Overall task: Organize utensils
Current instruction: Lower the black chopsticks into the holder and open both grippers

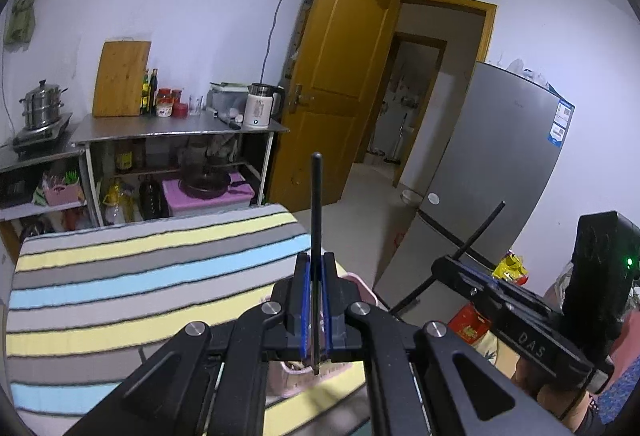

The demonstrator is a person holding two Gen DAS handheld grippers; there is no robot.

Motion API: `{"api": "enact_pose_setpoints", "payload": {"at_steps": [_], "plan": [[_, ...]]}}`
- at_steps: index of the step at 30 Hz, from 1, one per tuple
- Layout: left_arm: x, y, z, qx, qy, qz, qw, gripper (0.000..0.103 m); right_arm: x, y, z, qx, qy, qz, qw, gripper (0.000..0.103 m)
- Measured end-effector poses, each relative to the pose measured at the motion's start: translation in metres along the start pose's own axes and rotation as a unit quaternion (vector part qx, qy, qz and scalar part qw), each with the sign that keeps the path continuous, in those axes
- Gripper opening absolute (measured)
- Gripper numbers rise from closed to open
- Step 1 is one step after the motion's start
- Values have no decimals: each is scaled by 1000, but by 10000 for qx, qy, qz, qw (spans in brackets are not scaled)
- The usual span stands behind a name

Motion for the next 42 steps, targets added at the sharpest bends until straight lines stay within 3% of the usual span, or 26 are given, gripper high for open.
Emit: {"api": "enact_pose_setpoints", "payload": {"at_steps": [11,22,32,42], "plan": [[3,-56,-14,74,70,-86,9999,5,-12,-35,10,-199,-3,-153,9997,5],[-24,-95,-32,115,73,-422,9990,5,-37,-65,5,-234,107,-556,9981,5],[-38,-104,-37,158,67,-591,9981,5,-51,-79,9,-224,60,-874,9959,7],[-31,-76,-39,134,86,-412,9990,6,-45,-66,5,-226,106,-761,9968,12]]}}
Point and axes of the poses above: each gripper's, at about its wrist camera, not at the fingertips, and y roughly against the way its jaws point, z to its right, x to its top, the point moved 6 cm from there along -y, roughly the way its jaws point, and after that the axes turned 9 degrees about y, right-handed, at the moved point
